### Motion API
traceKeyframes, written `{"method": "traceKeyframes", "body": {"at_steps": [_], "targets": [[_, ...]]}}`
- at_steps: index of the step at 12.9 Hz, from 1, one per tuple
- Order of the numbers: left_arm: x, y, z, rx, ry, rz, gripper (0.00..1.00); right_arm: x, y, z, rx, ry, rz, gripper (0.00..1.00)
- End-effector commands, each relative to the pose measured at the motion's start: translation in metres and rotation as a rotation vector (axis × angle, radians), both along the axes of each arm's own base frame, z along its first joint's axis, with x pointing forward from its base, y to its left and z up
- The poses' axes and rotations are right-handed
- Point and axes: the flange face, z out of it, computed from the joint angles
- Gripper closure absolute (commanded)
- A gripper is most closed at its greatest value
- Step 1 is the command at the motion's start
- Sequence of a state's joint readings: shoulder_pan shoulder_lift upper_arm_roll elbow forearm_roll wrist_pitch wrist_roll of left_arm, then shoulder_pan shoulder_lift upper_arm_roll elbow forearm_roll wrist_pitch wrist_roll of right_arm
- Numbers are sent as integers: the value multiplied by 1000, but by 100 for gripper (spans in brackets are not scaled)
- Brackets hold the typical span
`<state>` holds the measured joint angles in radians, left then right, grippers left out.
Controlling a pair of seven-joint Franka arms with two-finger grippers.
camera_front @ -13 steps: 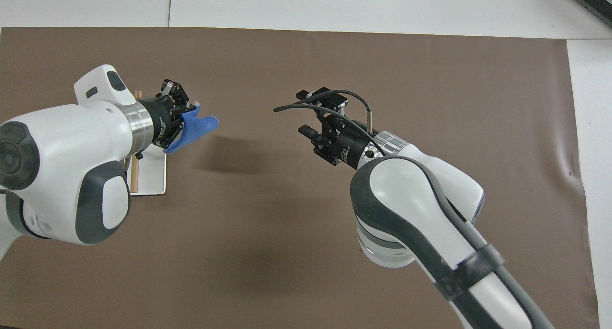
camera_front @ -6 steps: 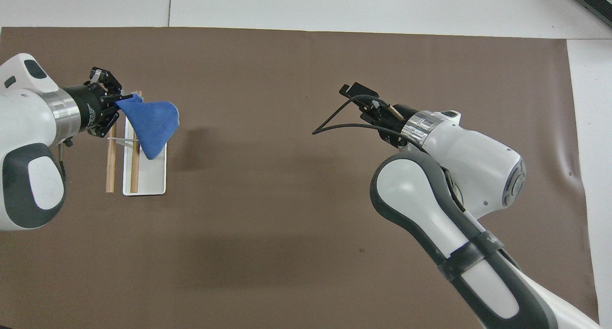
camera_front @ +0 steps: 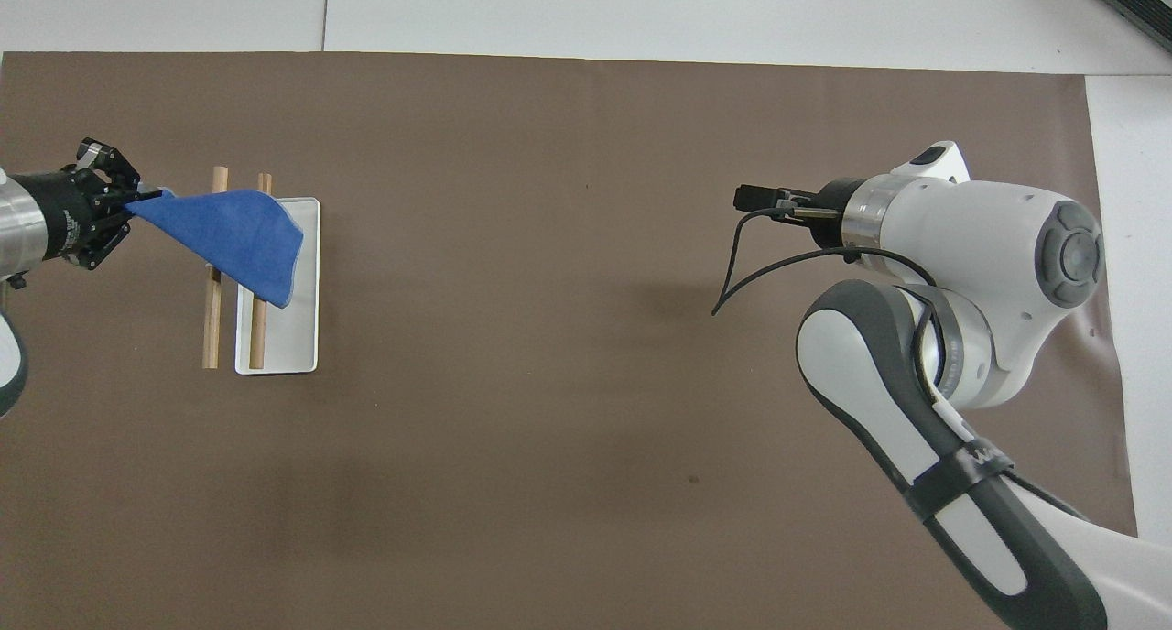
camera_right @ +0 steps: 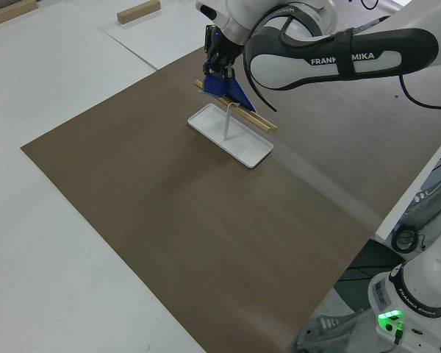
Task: Right arm passes towel to left arm to hang
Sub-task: 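Carry the towel over the sticks with the left gripper while the right gripper withdraws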
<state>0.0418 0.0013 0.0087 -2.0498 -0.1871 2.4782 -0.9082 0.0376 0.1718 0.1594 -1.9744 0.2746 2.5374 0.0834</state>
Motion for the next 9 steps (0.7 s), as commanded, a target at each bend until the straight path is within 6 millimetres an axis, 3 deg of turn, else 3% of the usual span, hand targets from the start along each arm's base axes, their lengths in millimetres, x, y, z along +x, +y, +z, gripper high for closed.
{"method": "traceKeyframes", "body": {"at_steps": [1,5,9], "targets": [[-14,22,-4,26,50,-79,100,5,-28,19,-163,76,40,0],[-28,22,-24,23,94,-89,100,-7,-64,73,-261,212,0,0],[-54,17,-46,15,143,-94,100,-38,-98,144,-267,291,-49,0]]}}
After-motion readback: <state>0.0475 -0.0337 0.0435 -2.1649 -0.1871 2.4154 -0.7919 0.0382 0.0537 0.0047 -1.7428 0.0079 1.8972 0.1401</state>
